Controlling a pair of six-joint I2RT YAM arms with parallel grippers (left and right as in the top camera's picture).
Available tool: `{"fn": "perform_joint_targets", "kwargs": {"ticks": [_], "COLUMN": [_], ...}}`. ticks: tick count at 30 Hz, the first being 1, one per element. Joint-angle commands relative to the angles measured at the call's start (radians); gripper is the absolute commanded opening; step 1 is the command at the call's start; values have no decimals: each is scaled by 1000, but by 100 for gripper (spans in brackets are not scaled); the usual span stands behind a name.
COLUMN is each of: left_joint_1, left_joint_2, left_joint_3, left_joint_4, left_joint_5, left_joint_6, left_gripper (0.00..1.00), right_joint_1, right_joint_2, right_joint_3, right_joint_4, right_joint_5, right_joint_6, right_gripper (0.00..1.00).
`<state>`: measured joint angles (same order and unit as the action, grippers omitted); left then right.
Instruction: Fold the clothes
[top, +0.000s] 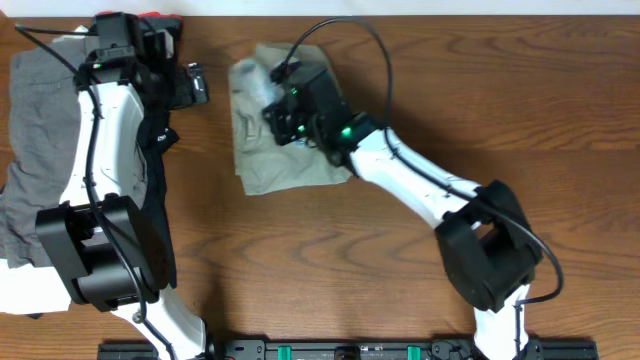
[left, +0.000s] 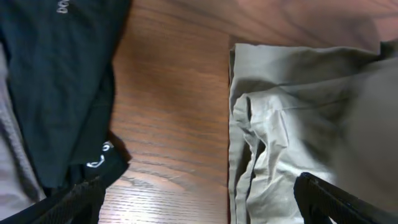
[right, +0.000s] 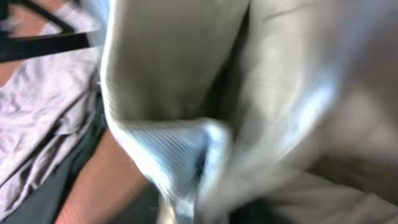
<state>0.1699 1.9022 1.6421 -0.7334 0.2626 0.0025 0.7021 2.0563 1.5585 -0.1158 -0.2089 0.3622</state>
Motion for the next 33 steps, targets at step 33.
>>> {"fn": "perform_joint_targets", "kwargs": {"ticks": [33], "left_joint_1": [-36], "left_joint_2": [-6], "left_joint_3": [-9], "left_joint_4": [-18], "left_joint_5": [63], "left_joint_6": [-3], "left_gripper": [98], "right_joint_1": [-317], "right_joint_2": [22], "right_joint_3": [10], "right_joint_4": [-209], "right_joint_5": [-194], "right_joint_6": [-270], "right_gripper": [99]}}
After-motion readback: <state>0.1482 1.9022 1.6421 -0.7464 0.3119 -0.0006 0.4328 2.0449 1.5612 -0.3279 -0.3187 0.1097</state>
